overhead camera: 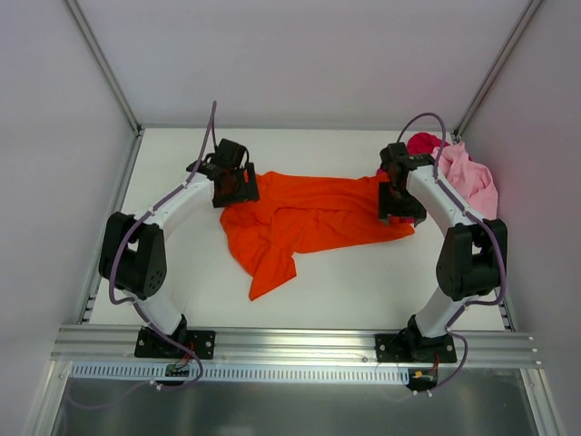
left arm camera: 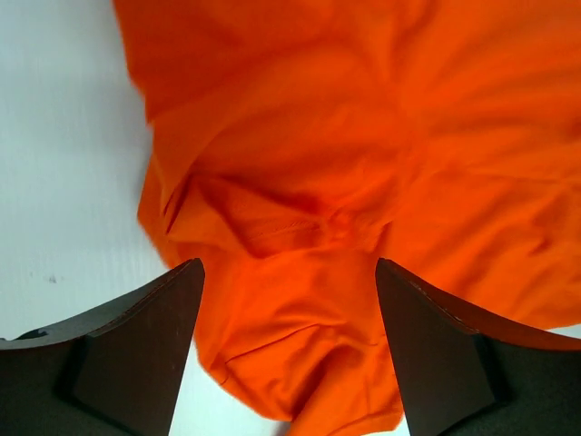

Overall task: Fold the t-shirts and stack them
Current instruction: Fold the flattened tshirt in 1/3 of the way

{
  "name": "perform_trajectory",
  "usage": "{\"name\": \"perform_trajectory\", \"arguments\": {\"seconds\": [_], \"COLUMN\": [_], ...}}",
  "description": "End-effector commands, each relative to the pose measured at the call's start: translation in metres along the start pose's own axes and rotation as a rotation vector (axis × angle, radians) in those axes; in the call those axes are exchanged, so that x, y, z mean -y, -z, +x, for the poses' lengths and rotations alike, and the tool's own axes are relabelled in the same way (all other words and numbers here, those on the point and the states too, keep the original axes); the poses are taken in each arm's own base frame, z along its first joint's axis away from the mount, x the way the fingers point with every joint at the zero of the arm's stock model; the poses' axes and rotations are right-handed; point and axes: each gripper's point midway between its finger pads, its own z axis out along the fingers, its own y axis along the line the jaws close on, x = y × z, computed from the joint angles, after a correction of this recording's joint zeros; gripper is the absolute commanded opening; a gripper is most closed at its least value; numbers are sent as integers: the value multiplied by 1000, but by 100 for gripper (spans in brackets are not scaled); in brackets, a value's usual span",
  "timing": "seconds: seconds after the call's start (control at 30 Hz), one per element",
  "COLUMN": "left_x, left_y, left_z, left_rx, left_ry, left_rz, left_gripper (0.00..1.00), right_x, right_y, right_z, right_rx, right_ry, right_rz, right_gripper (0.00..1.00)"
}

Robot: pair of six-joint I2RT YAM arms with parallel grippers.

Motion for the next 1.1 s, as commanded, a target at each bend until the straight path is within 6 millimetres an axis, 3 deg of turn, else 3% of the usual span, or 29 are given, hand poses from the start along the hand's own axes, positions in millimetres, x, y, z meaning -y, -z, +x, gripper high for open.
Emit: {"name": "perform_trajectory", "arguments": {"seconds": [0.0,0.07,0.2,0.3,0.4,0.73,0.9,1.07], "left_x": [35,45,62,77,77,55,35,26], "left_y": [21,26,6,-9,-22,-46,-55,-57], "left_z": [-50,-62,-58,-37,-19,16,41,51], "left_rx": [120,141,93,20,-28,-120,-185,-206], "left_ry": [-44,-55,-69,-66,-52,-52,-23,3], "left_rz": [90,123,186,280,295,225,140,110], "left_gripper": [78,78,78,78,76,75,76,76], "right_x": [-3,-3,-3,-1,2,7,21,25], "right_y": [17,16,17,24,34,52,75,91], "right_z": [-13,-12,-12,-13,-19,-28,-39,-45], "right_rx": [60,58,55,67,96,134,194,239], "right_ry": [-22,-18,-16,-18,-21,-34,-26,-49], "right_rz": [-28,-25,-29,-31,-32,-39,-18,-28], "right_gripper": [71,71,70,70,70,70,71,72]}}
